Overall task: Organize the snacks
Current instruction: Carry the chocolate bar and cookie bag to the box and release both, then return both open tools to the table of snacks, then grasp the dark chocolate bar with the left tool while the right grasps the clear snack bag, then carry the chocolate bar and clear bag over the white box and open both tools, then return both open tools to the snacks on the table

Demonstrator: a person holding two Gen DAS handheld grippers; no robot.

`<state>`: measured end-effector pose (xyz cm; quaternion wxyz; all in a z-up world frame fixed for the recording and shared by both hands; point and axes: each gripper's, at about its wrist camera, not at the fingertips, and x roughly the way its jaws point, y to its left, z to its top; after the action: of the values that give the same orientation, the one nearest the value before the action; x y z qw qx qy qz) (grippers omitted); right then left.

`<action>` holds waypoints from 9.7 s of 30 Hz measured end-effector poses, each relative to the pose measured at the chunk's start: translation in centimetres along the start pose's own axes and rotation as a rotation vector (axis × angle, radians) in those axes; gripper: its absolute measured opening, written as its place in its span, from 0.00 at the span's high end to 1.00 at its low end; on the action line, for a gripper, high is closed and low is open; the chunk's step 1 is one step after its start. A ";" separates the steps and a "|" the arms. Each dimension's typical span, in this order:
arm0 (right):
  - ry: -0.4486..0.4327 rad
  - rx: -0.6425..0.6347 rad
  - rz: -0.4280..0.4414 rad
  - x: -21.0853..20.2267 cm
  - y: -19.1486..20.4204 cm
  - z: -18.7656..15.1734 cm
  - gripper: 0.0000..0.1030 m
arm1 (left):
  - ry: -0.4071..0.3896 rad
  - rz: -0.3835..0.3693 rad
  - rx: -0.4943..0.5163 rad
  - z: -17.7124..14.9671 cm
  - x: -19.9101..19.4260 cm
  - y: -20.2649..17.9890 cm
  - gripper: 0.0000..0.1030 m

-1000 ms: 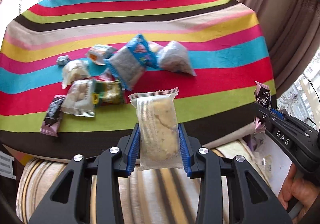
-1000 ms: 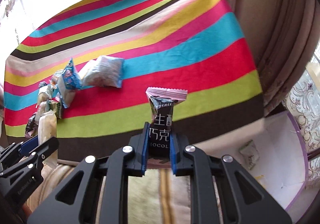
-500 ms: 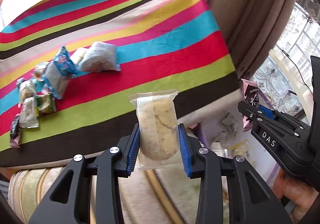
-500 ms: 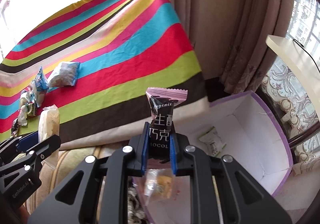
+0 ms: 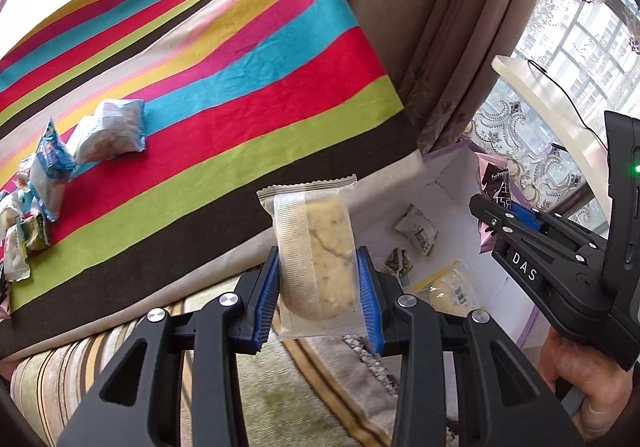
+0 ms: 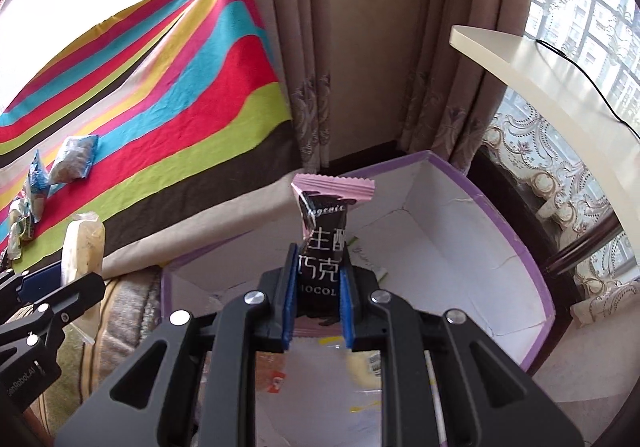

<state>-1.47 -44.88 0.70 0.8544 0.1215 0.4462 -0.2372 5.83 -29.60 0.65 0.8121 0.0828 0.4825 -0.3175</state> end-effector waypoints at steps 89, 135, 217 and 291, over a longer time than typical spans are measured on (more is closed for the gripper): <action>-0.032 -0.189 0.242 -1.2 20.4 3.6 0.25 | -0.182 0.232 -0.509 -7.4 -12.4 28.7 0.18; 0.037 -0.275 0.229 7.3 33.1 9.7 0.25 | -0.207 0.275 -0.553 -6.8 -11.5 32.8 0.81; -0.023 0.004 -0.143 -1.3 -3.5 -2.7 0.44 | 0.046 -0.171 0.041 -0.9 1.0 -4.5 0.81; 0.008 -0.338 0.246 0.4 28.8 2.1 0.24 | -0.141 0.210 -0.750 -7.6 -9.1 33.0 0.39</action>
<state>15.00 -21.14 1.49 0.8835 0.0308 0.4646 -0.0522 16.89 3.59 -1.38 0.8453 -0.1926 0.4967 -0.0393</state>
